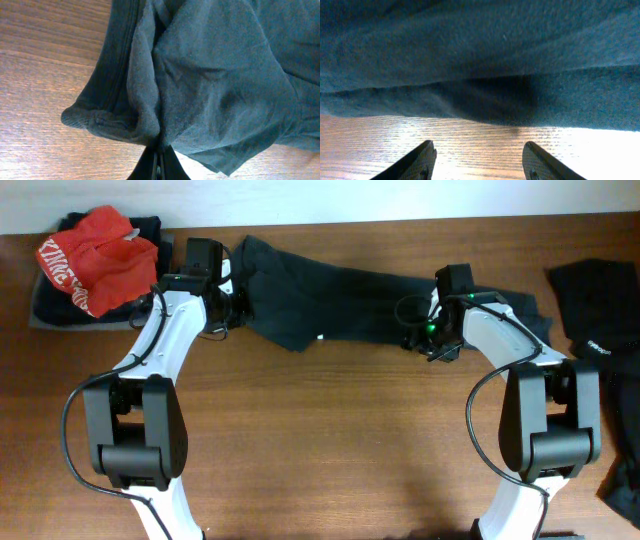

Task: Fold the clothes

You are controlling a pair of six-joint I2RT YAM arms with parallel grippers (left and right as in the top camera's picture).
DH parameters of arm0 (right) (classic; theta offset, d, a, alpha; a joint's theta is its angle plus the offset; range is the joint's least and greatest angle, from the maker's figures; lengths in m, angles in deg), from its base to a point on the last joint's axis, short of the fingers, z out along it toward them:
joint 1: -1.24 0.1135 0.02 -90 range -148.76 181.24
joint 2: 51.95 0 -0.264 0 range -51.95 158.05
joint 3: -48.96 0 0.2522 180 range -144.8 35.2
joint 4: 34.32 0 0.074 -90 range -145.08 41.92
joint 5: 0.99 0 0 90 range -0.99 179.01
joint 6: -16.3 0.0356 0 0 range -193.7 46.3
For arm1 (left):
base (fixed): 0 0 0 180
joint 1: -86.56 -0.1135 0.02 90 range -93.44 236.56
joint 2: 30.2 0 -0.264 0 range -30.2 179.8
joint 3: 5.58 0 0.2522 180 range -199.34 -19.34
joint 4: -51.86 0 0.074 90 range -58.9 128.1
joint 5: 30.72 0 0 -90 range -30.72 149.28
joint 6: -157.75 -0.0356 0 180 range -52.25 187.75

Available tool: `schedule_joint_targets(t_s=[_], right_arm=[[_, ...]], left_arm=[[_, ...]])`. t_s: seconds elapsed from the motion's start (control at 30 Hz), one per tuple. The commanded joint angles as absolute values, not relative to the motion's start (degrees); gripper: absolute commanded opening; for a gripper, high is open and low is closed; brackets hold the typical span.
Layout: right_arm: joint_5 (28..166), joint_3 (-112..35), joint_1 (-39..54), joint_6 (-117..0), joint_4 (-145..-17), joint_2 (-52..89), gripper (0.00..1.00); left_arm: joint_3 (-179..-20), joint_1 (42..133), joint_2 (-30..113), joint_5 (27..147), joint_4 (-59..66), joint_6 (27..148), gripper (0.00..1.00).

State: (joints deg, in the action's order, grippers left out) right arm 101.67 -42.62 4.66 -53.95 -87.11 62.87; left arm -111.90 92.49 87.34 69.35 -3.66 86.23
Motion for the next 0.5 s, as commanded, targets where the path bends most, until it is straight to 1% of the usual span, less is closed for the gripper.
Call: schedule_joint_targets(t_s=[0.0, 0.03, 0.07, 0.17, 0.2, 0.23, 0.3, 0.47], right_arm=[[100.71, -40.34, 5.14, -53.32, -85.62, 62.94, 0.61], [100.73, -39.86, 5.14, -53.32, -85.12, 62.96, 0.61], [100.73, -39.51, 5.14, -53.32, -84.79, 62.96, 0.61], [100.73, -38.73, 5.14, -53.32, -84.22, 62.96, 0.61], [100.73, -38.51, 5.14, -53.32, -83.96, 62.96, 0.6], [100.73, -38.4, 5.14, -53.32, -83.81, 62.96, 0.6], [100.73, -38.4, 5.14, -53.32, -83.59, 62.96, 0.6], [100.73, -38.4, 5.14, -53.32, -83.11, 62.96, 0.6]], left_arm=[[-112.95, 92.19, 85.59, 70.66, -3.81, 87.65, 0.01], [-112.95, 92.19, 85.59, 70.66, -3.96, 87.63, 0.03], [-112.95, 92.19, 85.59, 70.66, -4.09, 87.63, 0.08], [-112.95, 92.19, 85.59, 71.73, -4.36, 87.65, 0.09], [-112.95, 92.19, 85.59, 72.82, -4.36, 87.63, 0.07], [-112.95, 92.19, 85.59, 74.07, -4.36, 87.63, 0.01], [-112.95, 92.19, 85.48, 75.97, -4.33, 87.63, 0.01], [-112.95, 92.14, 85.44, 76.03, -4.31, 87.63, 0.01]])
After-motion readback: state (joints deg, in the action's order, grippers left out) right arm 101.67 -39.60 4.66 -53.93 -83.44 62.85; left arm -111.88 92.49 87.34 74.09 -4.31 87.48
